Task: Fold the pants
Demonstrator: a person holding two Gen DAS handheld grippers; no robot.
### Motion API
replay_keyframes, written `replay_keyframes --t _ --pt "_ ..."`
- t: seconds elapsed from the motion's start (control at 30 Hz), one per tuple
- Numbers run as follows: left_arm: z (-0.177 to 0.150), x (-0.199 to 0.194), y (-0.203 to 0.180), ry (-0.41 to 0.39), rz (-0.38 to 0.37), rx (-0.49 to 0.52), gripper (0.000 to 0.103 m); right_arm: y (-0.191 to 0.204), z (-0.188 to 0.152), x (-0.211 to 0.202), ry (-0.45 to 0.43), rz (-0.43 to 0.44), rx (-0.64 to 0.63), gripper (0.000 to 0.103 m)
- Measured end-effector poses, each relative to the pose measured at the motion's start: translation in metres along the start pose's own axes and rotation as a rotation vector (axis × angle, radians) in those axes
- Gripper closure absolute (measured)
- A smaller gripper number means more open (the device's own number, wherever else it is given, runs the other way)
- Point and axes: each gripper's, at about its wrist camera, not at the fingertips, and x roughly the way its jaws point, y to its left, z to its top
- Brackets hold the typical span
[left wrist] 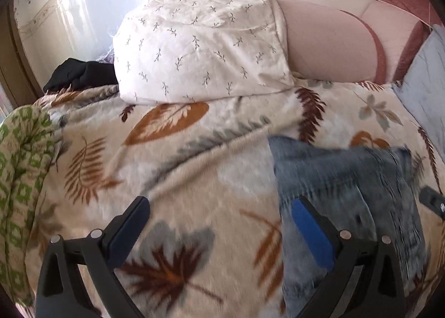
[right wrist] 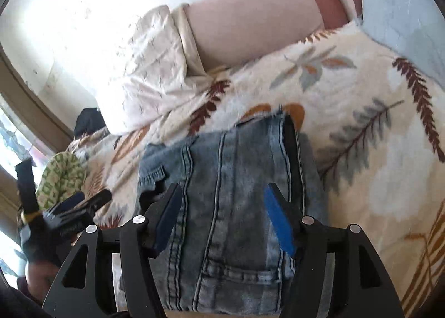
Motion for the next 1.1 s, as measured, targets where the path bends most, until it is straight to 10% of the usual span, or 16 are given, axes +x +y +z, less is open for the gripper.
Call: replay_keyframes --t 0.43,0.63,0.77,1.1 --pt "0.039 0.067 -0.034 0.067 -0.129 0.002 0.002 -0.005 -0.007 0.032 0.113 -0.096 -0.025 0.035" --pt "0.051 0.105 -0.033 0.173 -0.207 -0.001 0.038 -0.009 -0.015 0.043 0.162 -0.117 -0.024 0.025" --pt "0.057 0.111 -0.037 0.147 -0.117 0.030 0.063 -0.009 -0.016 0.043 0.168 -0.118 -0.031 0.025" --pt "0.040 0.039 -0.023 0.001 -0.300 -0.064 0.048 -0.012 -0.008 0.028 0.130 -0.059 0.008 0.025"
